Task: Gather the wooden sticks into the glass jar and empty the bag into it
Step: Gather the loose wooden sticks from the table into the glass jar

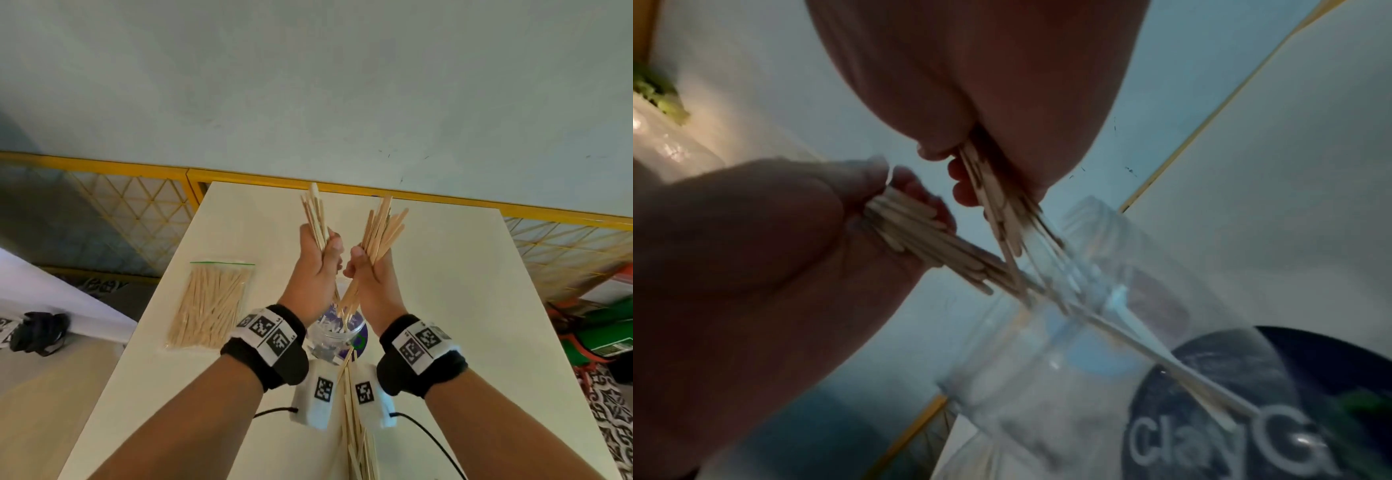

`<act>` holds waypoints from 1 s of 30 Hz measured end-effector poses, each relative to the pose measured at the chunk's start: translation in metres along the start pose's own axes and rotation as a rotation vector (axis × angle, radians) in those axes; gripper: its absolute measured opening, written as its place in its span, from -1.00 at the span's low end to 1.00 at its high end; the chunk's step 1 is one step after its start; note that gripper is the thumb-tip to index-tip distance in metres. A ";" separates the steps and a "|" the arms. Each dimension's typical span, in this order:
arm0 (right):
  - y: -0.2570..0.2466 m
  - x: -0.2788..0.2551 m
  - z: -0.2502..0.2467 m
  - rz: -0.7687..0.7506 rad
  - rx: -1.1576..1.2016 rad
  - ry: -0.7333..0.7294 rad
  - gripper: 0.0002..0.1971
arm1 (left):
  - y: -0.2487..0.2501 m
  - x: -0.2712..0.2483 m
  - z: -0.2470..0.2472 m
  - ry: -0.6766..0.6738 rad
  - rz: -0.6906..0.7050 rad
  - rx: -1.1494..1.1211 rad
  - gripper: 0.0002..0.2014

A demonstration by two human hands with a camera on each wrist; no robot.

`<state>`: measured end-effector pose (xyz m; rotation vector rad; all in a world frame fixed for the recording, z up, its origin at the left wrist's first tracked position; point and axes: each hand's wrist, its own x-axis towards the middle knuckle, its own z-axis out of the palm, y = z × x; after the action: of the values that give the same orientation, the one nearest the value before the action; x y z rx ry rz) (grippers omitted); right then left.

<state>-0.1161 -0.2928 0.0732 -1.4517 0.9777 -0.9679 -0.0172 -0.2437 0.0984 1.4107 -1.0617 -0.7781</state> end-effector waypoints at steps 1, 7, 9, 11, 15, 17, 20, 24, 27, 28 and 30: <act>0.003 -0.002 -0.001 -0.001 -0.001 -0.024 -0.82 | -0.004 -0.003 0.002 -0.032 -0.028 -0.015 -0.91; 0.027 -0.013 -0.010 0.041 -0.135 -0.064 -0.80 | -0.029 -0.012 -0.001 -0.165 -0.101 0.080 -0.90; 0.027 -0.016 -0.010 0.066 -0.071 -0.061 -0.77 | -0.033 -0.012 -0.002 -0.147 -0.031 0.159 -0.88; 0.018 -0.014 -0.009 0.046 -0.021 -0.037 -0.70 | -0.034 -0.014 0.000 -0.106 0.020 0.168 -0.81; 0.002 -0.005 -0.001 0.014 0.072 -0.031 -0.77 | -0.033 -0.016 0.004 -0.048 -0.052 0.073 -0.86; 0.000 -0.007 0.006 0.058 0.127 -0.050 -0.79 | -0.030 -0.015 0.005 -0.049 -0.101 -0.005 -0.84; 0.007 -0.016 0.005 0.074 -0.013 -0.069 -0.76 | -0.031 -0.014 0.002 -0.032 -0.157 0.002 -0.75; 0.015 -0.023 -0.008 0.032 -0.234 -0.127 -0.86 | -0.040 -0.017 -0.002 -0.047 -0.120 0.193 -0.68; 0.024 -0.021 -0.010 -0.024 -0.368 -0.151 -0.85 | -0.042 -0.021 0.000 -0.027 -0.142 0.296 -0.75; 0.027 -0.022 -0.011 -0.035 -0.434 -0.169 -0.80 | -0.042 -0.022 0.001 -0.012 -0.128 0.345 -0.75; 0.027 -0.025 -0.011 -0.056 -0.632 -0.185 -0.72 | -0.044 -0.021 0.001 0.011 -0.061 0.479 -0.75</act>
<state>-0.1363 -0.2749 0.0461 -2.0583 1.1661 -0.5620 -0.0188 -0.2275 0.0528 1.8538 -1.2546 -0.5774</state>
